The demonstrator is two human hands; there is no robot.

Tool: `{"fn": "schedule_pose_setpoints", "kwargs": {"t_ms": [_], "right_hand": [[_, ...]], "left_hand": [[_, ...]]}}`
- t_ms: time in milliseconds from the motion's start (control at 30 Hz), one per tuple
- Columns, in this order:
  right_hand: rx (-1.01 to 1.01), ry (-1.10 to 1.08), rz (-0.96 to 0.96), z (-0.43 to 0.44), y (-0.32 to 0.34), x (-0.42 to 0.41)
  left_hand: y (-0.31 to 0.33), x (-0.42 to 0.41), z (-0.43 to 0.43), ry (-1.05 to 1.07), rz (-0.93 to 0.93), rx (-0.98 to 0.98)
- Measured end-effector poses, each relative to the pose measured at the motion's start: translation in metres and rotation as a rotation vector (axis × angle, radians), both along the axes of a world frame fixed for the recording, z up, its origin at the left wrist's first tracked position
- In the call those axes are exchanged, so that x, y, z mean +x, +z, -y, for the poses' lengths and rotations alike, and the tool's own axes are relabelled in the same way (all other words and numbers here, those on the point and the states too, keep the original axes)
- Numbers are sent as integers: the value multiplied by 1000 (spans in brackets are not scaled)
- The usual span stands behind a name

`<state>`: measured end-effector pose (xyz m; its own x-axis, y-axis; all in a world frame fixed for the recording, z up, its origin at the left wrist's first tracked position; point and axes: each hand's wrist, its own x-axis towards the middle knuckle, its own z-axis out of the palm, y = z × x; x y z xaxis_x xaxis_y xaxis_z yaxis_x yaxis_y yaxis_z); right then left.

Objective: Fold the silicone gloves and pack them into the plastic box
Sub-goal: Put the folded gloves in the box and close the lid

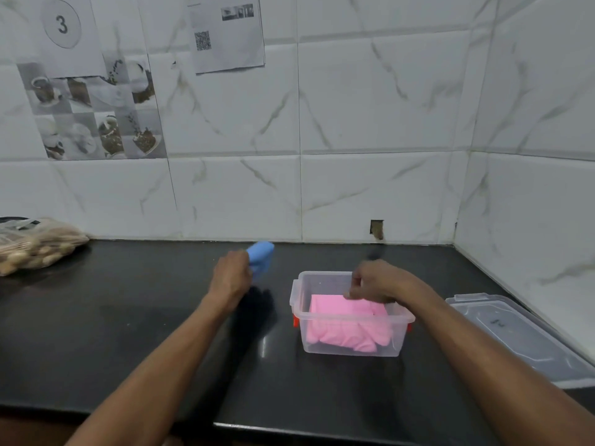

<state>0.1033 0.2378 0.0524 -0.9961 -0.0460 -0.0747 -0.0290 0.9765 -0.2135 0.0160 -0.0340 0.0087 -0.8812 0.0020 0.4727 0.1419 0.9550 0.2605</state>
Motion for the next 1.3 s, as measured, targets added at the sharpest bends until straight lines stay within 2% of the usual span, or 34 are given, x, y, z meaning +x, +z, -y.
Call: {"fn": "schedule_pose_setpoints", "kwargs": {"t_ms": [33,100,167,233,333,400,500,567,633,667,700,800,867,900,933,1067,1167,1300], "right_hand": [[-104,-16,-87,1,4,-1],[-581,-60,-120,8,13,-2],[-1127,-93,21,17,25,-3],[-1493,-93,183,25,38,-4],[-1910,-121,302,22,56,-9],[-2013,-159,340,9,62,-11],[-1903,-209,375,-8,58,-4],[-1796,-244,260,-15,51,-2],[-1778,-268,146,-19,44,1],[-1789,-278,106,-21,42,3],[-1804,-285,72,-24,42,5],[-1871,-293,-19,-30,45,9],[-1877,-299,-35,-30,45,10],[-1858,-304,-26,-29,43,11],[-1827,-315,-6,-28,40,12],[-1657,-353,105,-26,21,16],[-1362,-410,129,-26,8,16],[-748,-372,10,-13,-2,15]], "left_hand": [[13,3,4,-22,-62,41],[41,10,4,-53,-169,64],[68,22,-6,-127,-246,25],[91,39,-24,-252,-287,-58],[106,64,-54,-403,-256,-226],[103,79,-70,-471,-205,-339],[91,89,-85,-587,-163,-394],[84,87,-89,-639,-155,-365],[79,85,-89,-638,-146,-333],[76,86,-87,-620,-76,-199],[76,89,-86,-584,34,26],[75,91,-81,-437,425,851],[82,89,-83,-542,823,1294],[84,86,-85,-605,971,1444],[84,84,-87,-655,1030,1519],[73,74,-105,-565,867,1300],[56,70,-114,-400,876,1032],[46,75,-127,-265,642,302]]}}
